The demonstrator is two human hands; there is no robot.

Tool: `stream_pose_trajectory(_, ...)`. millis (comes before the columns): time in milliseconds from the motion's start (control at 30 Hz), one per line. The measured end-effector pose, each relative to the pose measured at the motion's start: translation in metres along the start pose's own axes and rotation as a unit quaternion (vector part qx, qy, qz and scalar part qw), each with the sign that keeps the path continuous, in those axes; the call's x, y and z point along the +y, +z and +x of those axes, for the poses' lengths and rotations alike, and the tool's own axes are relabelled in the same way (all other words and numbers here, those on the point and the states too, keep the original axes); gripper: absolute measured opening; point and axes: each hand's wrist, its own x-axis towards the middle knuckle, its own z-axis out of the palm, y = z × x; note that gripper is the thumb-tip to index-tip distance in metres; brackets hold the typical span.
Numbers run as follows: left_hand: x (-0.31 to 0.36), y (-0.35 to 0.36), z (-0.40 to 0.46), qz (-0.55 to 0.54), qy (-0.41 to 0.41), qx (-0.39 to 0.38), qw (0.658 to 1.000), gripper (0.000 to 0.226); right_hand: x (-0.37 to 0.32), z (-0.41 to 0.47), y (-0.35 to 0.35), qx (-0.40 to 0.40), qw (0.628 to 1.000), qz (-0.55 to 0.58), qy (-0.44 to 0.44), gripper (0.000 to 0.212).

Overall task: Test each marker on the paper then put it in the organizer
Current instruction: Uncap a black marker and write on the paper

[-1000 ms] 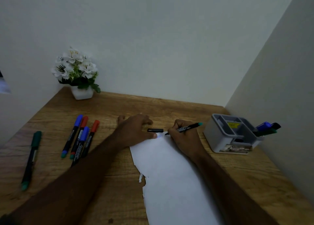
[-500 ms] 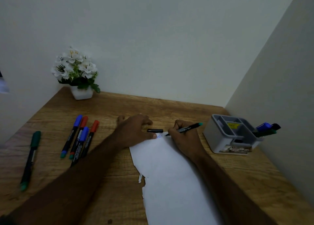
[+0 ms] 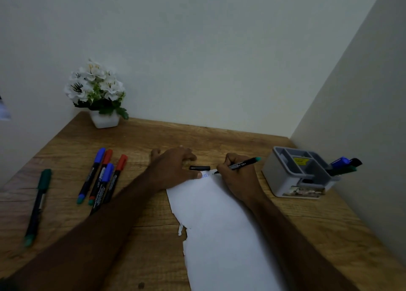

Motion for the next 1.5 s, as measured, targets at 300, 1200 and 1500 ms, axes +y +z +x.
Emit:
stream_pose_trajectory(300, -0.0017, 0.0015, 0.0013, 0.016, 0.004, -0.005, 1.0, 0.059, -0.0014, -0.0011, -0.0011, 0.003, 1.0, 0.007, 0.008, 0.041)
stream_pose_trajectory(1200, -0.0038, 0.0028, 0.0028, 0.007, 0.006, -0.003, 1.0, 0.061, 0.0, 0.0001, -0.0015, 0.014, 1.0, 0.003, 0.016, 0.039)
stream_pose_trajectory(1500, -0.0029, 0.0026, 0.0027, 0.009, 0.005, -0.001, 1.0, 0.061, 0.0025, 0.0011, -0.0014, 0.01, 1.0, 0.008, 0.019, 0.041)
